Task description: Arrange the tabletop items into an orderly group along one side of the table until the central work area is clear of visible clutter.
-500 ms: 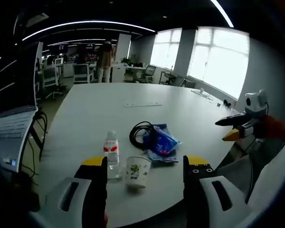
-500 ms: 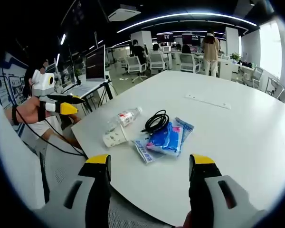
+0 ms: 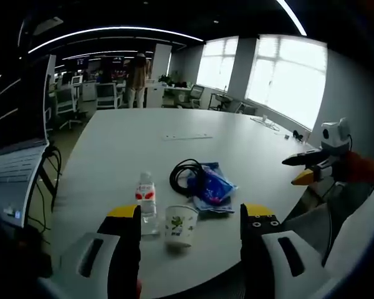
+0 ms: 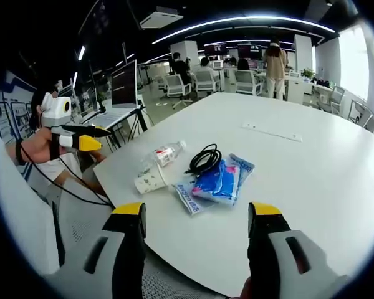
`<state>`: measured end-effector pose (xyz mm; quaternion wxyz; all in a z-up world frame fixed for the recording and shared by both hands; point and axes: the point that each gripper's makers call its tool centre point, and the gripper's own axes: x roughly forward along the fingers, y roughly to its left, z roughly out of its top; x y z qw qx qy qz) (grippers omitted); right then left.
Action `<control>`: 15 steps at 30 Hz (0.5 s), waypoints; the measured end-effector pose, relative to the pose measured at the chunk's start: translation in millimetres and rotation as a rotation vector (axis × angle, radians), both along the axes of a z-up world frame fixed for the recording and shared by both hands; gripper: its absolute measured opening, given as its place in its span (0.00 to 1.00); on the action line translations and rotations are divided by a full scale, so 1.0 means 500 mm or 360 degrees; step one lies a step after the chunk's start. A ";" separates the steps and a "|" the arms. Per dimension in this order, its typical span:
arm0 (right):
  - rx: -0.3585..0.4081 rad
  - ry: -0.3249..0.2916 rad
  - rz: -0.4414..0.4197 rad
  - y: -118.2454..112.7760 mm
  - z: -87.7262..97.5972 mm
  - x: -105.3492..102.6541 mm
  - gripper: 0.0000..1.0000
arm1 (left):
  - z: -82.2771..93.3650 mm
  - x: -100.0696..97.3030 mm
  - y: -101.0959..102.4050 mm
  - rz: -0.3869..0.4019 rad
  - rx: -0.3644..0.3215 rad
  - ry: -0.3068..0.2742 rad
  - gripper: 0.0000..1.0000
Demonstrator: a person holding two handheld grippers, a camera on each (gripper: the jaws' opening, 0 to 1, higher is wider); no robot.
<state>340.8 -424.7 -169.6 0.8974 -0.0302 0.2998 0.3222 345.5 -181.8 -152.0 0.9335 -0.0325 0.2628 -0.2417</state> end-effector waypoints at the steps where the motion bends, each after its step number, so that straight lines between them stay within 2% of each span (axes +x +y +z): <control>1: 0.0001 0.0000 0.0000 0.000 0.000 0.000 0.66 | 0.000 0.000 0.000 0.0000 0.0000 0.0000 0.65; 15: 0.0010 0.0010 0.0001 0.002 -0.002 -0.001 0.65 | -0.005 0.000 0.002 0.0002 -0.0001 0.0009 0.64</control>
